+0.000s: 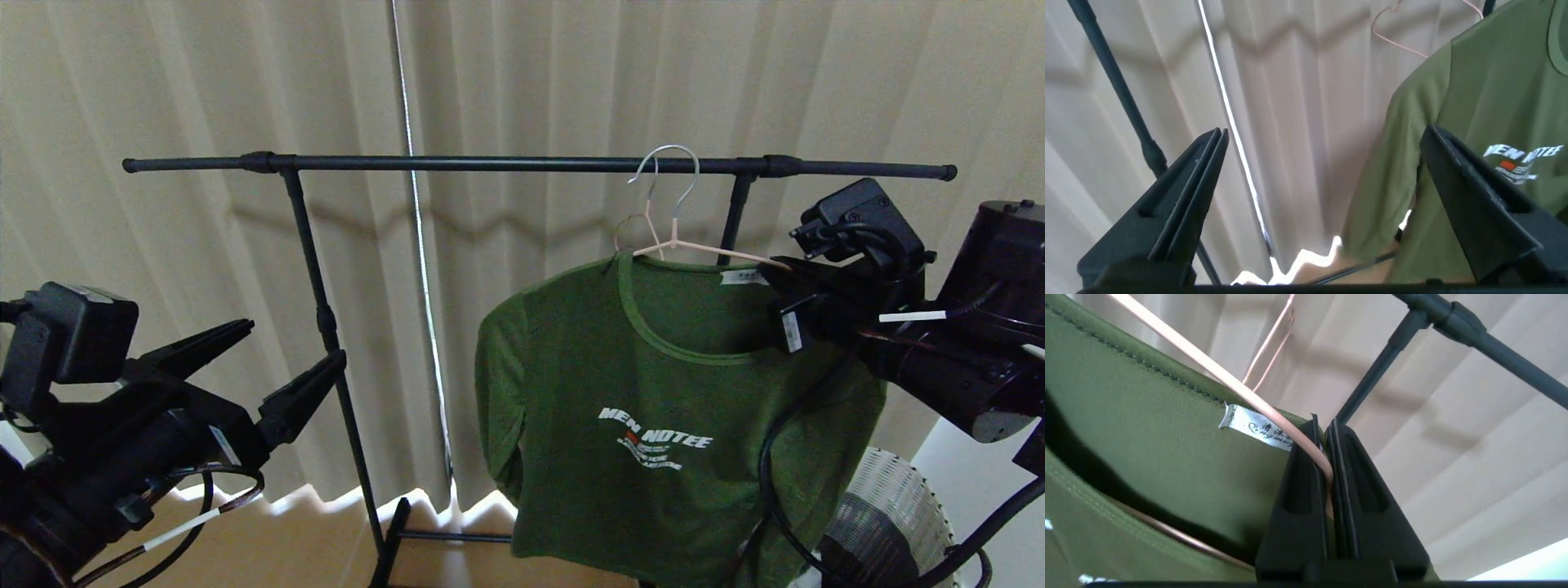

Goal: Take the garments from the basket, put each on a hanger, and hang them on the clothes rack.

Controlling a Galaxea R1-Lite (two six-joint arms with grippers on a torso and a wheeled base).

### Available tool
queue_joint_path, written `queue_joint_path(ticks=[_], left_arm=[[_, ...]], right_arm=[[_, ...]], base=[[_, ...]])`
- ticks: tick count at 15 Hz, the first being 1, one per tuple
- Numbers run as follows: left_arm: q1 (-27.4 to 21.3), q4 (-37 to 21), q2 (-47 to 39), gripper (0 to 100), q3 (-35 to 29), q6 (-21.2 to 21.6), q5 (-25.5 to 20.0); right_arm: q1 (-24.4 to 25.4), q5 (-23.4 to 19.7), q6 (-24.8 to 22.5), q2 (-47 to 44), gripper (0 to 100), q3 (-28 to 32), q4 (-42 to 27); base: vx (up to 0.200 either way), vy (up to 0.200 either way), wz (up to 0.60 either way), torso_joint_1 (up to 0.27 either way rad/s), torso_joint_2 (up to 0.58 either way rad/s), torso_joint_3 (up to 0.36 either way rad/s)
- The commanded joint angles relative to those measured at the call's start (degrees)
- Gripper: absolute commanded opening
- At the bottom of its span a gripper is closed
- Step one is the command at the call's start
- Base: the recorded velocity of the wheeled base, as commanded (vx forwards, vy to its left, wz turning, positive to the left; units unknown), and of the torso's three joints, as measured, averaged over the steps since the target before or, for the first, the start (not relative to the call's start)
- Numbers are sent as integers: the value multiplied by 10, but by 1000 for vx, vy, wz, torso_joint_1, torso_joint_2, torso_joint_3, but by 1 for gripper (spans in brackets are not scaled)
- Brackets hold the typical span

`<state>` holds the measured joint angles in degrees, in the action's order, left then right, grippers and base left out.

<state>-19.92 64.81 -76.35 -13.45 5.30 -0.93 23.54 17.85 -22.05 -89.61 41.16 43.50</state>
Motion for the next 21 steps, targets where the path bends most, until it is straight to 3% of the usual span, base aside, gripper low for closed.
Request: queue_joint_path(ticks=[1,10,15,21], left_arm=[[1,1,-12,100,-1,1,0],[1,1,-20,100,0,1,0],[2,9,-29,100,5,1,0],[3,26,-28,100,15,1,0]], right_arm=[[0,0,0,1,0,-5,3],[1,-1,1,-1,0,-12,4],[1,1,2,-7,0,-14,3],[0,56,11,-18,0,-20,4]], base=[[0,0,0,0,0,0],[0,178,0,-2,4,3],[0,0,0,0,0,0],[0,0,0,0,0,0]])
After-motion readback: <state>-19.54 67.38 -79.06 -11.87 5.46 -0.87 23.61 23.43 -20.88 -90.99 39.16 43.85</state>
